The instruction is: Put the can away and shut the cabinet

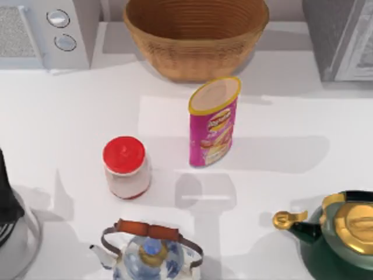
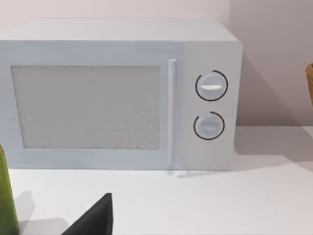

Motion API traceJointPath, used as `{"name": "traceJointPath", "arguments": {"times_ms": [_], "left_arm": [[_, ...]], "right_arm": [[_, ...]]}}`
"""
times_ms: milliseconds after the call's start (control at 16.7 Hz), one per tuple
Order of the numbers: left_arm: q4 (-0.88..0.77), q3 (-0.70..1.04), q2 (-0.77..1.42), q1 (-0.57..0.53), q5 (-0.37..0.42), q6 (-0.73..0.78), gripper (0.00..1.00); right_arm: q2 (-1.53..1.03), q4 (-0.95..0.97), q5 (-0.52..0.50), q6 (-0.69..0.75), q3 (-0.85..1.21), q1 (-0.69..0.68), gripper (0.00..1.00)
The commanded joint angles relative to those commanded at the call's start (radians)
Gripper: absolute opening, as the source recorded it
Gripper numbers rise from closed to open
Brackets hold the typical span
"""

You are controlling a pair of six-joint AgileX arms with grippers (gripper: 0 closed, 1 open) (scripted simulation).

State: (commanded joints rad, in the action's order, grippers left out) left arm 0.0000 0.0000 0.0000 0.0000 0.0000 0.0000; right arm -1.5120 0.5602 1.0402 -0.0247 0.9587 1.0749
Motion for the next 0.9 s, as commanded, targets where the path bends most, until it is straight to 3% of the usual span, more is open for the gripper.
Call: {"name": "traceJointPath", "arguments": {"times_ms": [480, 660, 900], "left_arm": [[0.0, 0.0, 0.0, 0.0, 0.0, 0.0, 1.0], [0.0, 0.0, 0.0, 0.0, 0.0, 0.0, 1.0], [0.0, 0.0, 0.0, 0.0, 0.0, 0.0, 1.0]], "right_arm": [[0.122, -0.754, -0.001, -0.002, 0.614, -0.014, 1.0], [0.158, -0.894, -0.006, -0.006, 0.748, -0.027, 1.0], [0.169, -0.938, -0.008, -0.008, 0.791, -0.032, 1.0]]}}
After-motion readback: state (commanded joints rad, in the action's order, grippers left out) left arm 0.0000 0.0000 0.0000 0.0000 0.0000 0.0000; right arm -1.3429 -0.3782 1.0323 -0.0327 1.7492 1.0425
